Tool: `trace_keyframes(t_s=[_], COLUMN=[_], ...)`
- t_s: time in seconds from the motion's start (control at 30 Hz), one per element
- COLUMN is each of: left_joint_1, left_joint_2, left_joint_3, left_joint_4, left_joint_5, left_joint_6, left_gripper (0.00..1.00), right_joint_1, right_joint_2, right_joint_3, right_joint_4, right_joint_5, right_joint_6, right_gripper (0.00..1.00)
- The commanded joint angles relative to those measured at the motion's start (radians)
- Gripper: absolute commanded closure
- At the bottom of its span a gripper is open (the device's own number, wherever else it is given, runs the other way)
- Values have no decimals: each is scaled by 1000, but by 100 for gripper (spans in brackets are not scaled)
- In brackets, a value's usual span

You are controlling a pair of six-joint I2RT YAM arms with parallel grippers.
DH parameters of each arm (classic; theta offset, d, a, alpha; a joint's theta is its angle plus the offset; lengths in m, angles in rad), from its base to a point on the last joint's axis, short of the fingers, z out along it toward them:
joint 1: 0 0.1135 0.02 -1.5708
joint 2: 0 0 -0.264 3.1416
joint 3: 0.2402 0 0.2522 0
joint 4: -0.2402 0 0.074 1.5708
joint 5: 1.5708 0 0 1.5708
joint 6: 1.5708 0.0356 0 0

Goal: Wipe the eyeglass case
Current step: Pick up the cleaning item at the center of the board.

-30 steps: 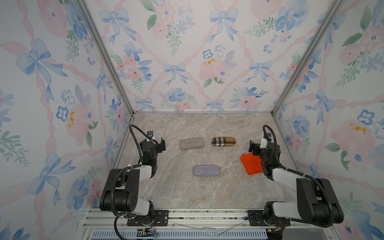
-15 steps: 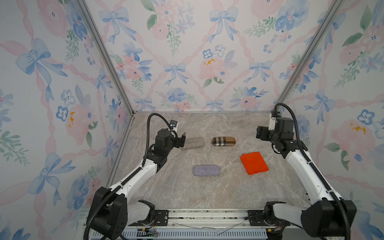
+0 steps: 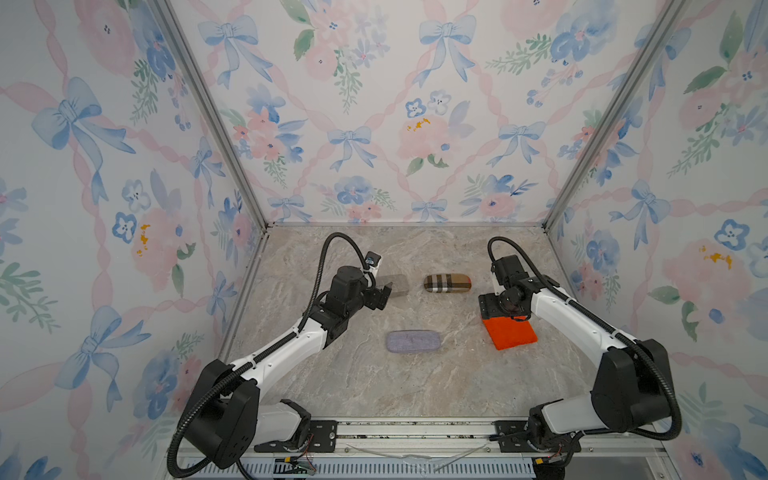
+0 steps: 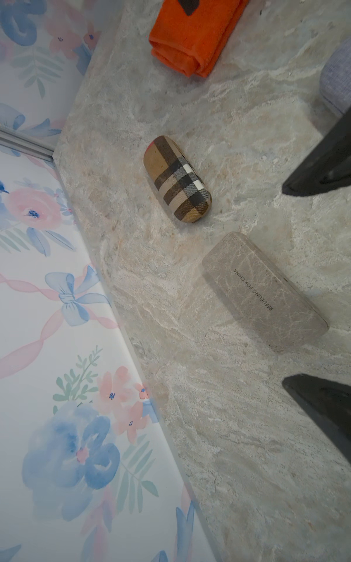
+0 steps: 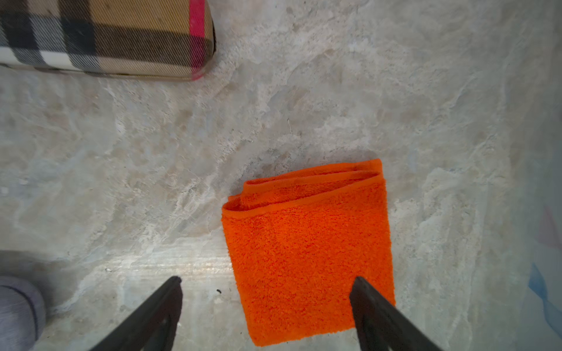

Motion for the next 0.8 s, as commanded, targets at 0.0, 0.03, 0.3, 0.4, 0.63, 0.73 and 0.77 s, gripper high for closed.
trace_keyframes(t_s=[0.0, 0.03, 0.3, 0.4, 0.63, 0.73, 0.77], left_joint_1=[-3, -4, -9, -10, -18, -18, -18], left_joint_2=[21, 23, 32, 33, 34, 32, 30], left_joint_3=[19, 21, 20, 25, 36, 42, 42], left_joint_4=[17, 14, 10, 0, -22, -35, -39], left_joint_5=[25, 35, 57, 113, 83, 67, 64], left_joint_6=[-67, -72, -75, -57, -40, -39, -36], left_gripper=[8, 8, 8, 7, 7, 7, 7], right_joint_1=[21, 24, 49, 48, 54, 50, 47], right_joint_2=[45, 54, 159, 195, 266, 304, 316], right_joint_3=[-14, -12, -35, -15, 15, 29, 34], right_joint_4=[-28, -24, 20, 14, -9, -24, -30], right_joint_5=[19, 20, 94, 95, 105, 129, 134], right_joint_6=[49, 56, 33, 28, -8, -39, -49], right_gripper=[14, 15, 20, 22, 27, 31, 32])
